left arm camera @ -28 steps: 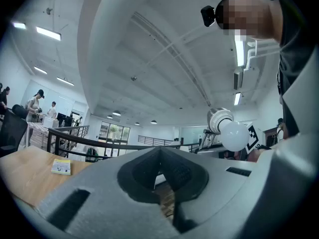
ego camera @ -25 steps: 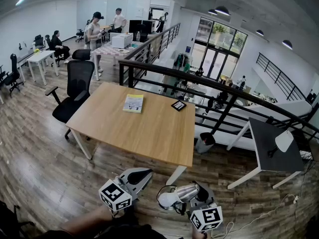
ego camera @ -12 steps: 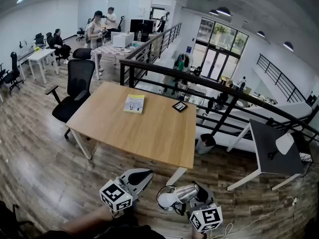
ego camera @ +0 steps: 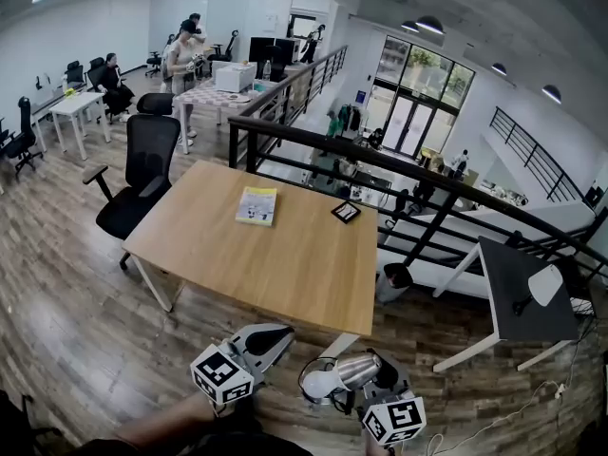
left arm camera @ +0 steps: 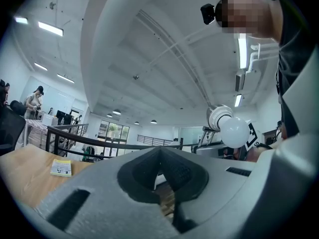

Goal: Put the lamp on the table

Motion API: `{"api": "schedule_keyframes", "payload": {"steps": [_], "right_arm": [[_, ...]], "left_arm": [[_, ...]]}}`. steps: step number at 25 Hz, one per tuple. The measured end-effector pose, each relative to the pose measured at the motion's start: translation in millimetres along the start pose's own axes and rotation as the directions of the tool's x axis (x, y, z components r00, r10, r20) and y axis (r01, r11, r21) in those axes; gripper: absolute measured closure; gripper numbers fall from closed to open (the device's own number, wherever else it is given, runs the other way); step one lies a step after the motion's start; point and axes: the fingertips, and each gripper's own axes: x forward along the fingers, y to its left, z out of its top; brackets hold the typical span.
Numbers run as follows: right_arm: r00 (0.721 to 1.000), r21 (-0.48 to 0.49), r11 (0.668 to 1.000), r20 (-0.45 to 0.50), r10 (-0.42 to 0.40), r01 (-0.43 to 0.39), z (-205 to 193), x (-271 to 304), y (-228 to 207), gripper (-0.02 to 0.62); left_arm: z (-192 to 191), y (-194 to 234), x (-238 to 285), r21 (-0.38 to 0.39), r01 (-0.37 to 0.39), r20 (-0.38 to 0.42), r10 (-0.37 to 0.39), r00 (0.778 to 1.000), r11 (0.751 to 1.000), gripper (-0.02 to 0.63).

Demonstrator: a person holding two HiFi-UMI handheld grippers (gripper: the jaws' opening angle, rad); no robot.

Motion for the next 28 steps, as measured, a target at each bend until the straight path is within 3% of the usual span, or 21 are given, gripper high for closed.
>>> {"api": "schedule_keyframes", "payload": {"steps": [15,28], "right_arm": [[0.998,0.008,0.998,0.029,-0.062,0.062,29.3,115.9,-7.3,0.545],[0.998,0.037,0.998,0.026,-0.049,0.048,25.6,183.8,-12.3,0.545]], "left_arm": [[21.3,108.1,27.2,0.011,0.100,-0.013,-0.100,0.995,0.995,0.598],[18.6,173.2,41.7,-0.002,0.062,-0.017,-0.062,0.998,0.998,0.598]]}}
